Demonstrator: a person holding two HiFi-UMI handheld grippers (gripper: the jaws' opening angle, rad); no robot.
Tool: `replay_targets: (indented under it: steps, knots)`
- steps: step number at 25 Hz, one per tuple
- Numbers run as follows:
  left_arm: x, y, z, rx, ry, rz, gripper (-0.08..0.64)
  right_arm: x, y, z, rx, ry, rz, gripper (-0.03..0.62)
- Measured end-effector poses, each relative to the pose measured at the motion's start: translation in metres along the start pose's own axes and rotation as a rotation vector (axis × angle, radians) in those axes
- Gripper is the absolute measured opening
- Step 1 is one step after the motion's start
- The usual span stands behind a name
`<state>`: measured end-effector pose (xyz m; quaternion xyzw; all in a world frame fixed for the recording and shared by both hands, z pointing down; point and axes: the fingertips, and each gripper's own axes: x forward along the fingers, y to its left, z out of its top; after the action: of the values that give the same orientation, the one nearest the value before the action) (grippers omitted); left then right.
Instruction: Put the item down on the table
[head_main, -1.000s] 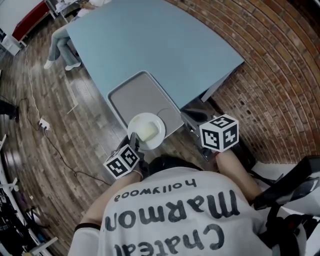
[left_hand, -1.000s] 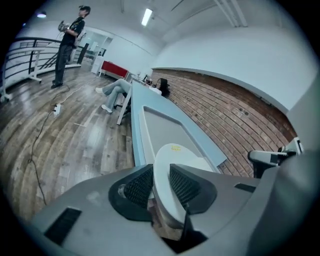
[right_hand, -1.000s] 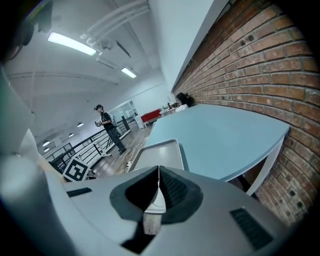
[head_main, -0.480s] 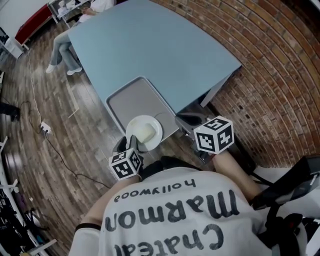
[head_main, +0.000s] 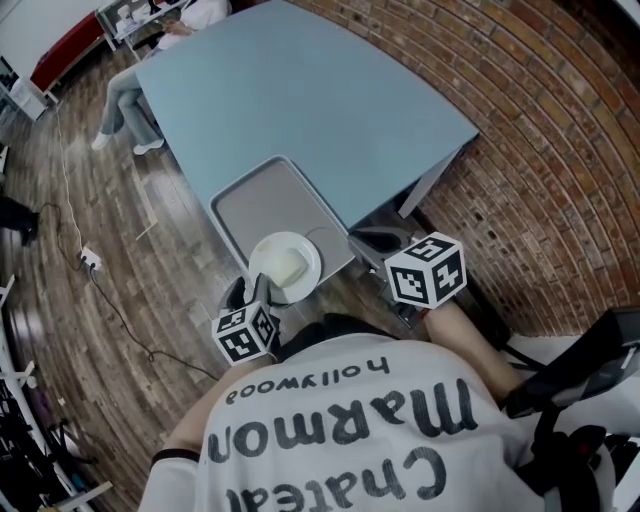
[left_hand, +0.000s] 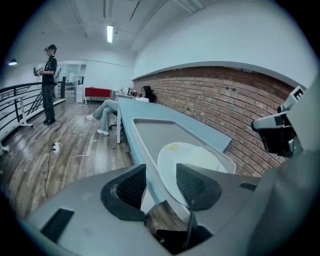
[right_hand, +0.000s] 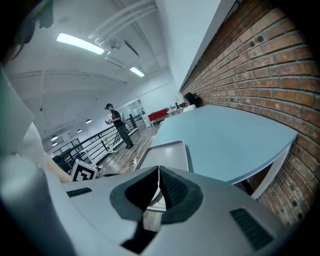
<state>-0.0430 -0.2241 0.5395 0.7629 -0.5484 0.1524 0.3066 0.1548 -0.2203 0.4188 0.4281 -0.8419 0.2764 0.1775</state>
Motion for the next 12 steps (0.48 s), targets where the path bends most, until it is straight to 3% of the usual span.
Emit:
replay_targets:
  steps: [3, 7, 12]
  knots:
    - [-0.007, 0.005, 0.006, -0.044, -0.023, -0.005, 0.166, 0.000, 0.001, 0.000, -0.002, 0.000, -0.004, 0.011]
    - [-0.018, 0.012, 0.027, -0.169, -0.088, -0.032, 0.166, 0.004, 0.006, 0.003, -0.007, -0.001, -0.002, 0.011]
    - [-0.024, -0.004, 0.083, -0.152, -0.176, -0.223, 0.166, 0.012, 0.012, 0.004, -0.019, 0.003, 0.002, 0.011]
